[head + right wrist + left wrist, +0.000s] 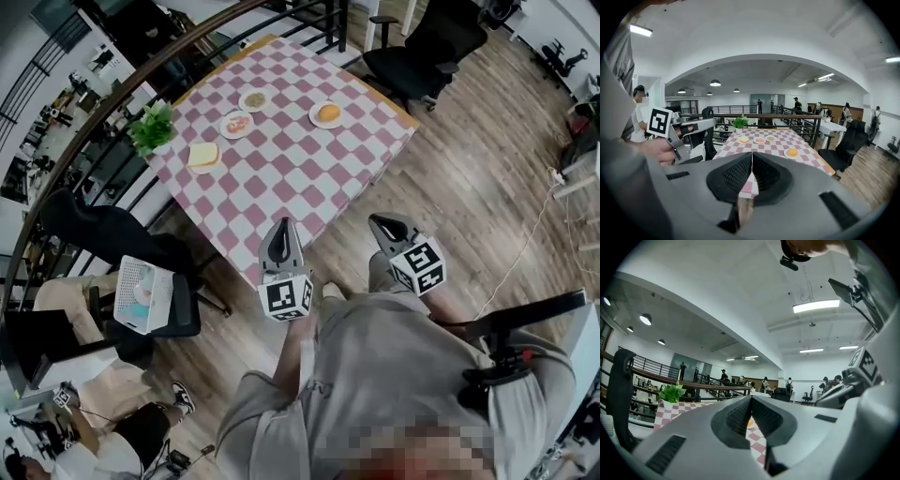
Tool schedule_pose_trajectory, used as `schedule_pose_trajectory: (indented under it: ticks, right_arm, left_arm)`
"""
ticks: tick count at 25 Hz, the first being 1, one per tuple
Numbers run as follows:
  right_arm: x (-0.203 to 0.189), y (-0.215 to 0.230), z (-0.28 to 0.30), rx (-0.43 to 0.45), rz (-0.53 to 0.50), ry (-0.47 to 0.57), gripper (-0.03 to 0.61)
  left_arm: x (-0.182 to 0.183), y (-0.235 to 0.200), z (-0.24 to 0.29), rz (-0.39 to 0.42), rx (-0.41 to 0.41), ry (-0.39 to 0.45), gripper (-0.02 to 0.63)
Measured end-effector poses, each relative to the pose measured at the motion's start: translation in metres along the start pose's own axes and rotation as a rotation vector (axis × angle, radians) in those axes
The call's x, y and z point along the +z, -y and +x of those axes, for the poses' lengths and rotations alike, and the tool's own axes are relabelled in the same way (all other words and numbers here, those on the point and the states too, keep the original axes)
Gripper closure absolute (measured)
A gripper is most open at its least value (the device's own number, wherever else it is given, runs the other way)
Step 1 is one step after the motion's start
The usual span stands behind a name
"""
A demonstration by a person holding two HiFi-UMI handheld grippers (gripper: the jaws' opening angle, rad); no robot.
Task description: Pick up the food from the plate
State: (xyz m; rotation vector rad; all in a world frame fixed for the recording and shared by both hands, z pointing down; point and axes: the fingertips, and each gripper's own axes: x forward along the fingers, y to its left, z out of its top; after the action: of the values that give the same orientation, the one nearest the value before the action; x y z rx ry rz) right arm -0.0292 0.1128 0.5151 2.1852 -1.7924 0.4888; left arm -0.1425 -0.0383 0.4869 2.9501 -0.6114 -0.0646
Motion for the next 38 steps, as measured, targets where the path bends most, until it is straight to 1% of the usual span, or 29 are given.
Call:
schedule_pose_trajectory:
  ticks: [3,8,11,15,18,21,23,25,28,31,33,35,38]
  right_arm:
    - [0.003,-0.013,0.016,0.020,0.005,-0.011,0.563]
    - [0.020,-0.041,0.054,0.134,-0.048,-0.010,0.563]
    - [0.024,-0.052,0.073,0.199,-0.062,-0.022,0.563]
    - [0.024,-0.059,0.103,0.290,-0.074,-0.058,0.563]
    - [0.031,-0.062,0.121,0.352,-0.070,-0.050,0.563]
    - [0.039,-0.059,0.141,0.415,-0.076,-0.029,0.563]
    - [0.046,-0.050,0.154,0.444,-0.077,-0.018,0.563]
    - [0.052,-0.036,0.165,0.459,-0.072,-0.017,0.563]
    - [0.058,-0.006,0.181,0.464,-0.063,-0.017,0.563]
    - [0.061,0.032,0.201,0.451,-0.046,-0.025,0.563]
    - [0.064,0.061,0.213,0.442,-0.041,-0.027,0.563]
    - [0.069,0.086,0.225,0.445,-0.037,-0.021,0.563]
    - [0.076,0.111,0.246,0.467,-0.023,-0.009,0.563]
  left_arm:
    - [-0.012,-0.009,-0.014,-0.020,0.015,-0.020,0.606]
    - [-0.035,-0.035,-0.027,-0.058,0.098,-0.060,0.606]
    - [-0.039,-0.052,-0.032,-0.049,0.153,-0.075,0.606]
    - [-0.035,-0.078,-0.030,-0.015,0.240,-0.087,0.606]
    - [-0.031,-0.091,-0.025,-0.003,0.303,-0.099,0.606]
    - [-0.031,-0.097,-0.016,-0.007,0.365,-0.108,0.606]
    - [-0.033,-0.097,-0.002,-0.010,0.384,-0.120,0.606]
    - [-0.034,-0.093,0.018,-0.006,0.381,-0.137,0.606]
    - [-0.029,-0.084,0.057,0.019,0.349,-0.151,0.606]
    - [-0.019,-0.070,0.105,0.050,0.307,-0.139,0.606]
    - [-0.012,-0.059,0.137,0.056,0.289,-0.124,0.606]
    - [-0.007,-0.051,0.165,0.053,0.289,-0.112,0.606]
    - [0.000,-0.048,0.194,0.054,0.317,-0.109,0.606]
